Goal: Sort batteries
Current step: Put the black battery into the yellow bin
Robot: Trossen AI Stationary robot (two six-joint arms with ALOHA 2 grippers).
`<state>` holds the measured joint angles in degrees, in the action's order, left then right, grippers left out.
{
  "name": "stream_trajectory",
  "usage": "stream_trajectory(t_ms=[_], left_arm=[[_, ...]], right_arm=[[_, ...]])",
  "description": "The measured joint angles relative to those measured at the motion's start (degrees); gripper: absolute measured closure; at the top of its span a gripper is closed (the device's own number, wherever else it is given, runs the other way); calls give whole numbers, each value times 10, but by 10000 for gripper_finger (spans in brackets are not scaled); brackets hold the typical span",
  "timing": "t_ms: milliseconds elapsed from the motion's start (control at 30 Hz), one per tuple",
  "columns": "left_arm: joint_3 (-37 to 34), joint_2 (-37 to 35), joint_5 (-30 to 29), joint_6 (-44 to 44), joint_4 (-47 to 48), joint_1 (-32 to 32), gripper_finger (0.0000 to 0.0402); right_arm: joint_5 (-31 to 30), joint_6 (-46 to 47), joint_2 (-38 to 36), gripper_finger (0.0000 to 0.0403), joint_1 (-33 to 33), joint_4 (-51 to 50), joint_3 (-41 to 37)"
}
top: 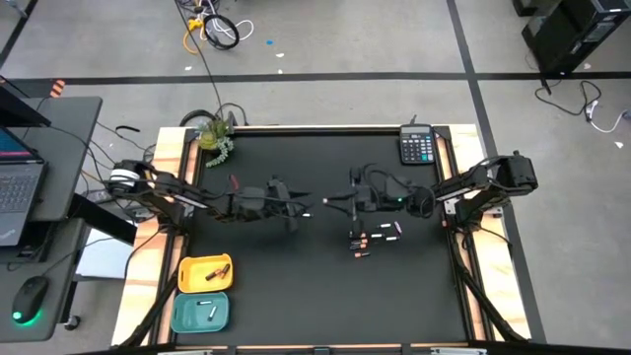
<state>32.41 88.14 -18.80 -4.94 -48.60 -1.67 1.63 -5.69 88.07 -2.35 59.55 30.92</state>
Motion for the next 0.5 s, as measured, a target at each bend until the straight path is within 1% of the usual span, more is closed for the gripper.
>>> stream_trajectory(t_ms=[100,200,300,500], left_arm=[[31,27,0,-9,-3,0,194],[68,60,3,-1,-4,0,181],[99,93,12,18,-15,0,183],[136,144,89,29,-63,0,200]], right_arm=[[15,0,0,355,-4,29,1],[14,-1,0,355,-4,36,1],[12,-1,0,355,-3,61,1],[11,6,0,355,6,76,1]])
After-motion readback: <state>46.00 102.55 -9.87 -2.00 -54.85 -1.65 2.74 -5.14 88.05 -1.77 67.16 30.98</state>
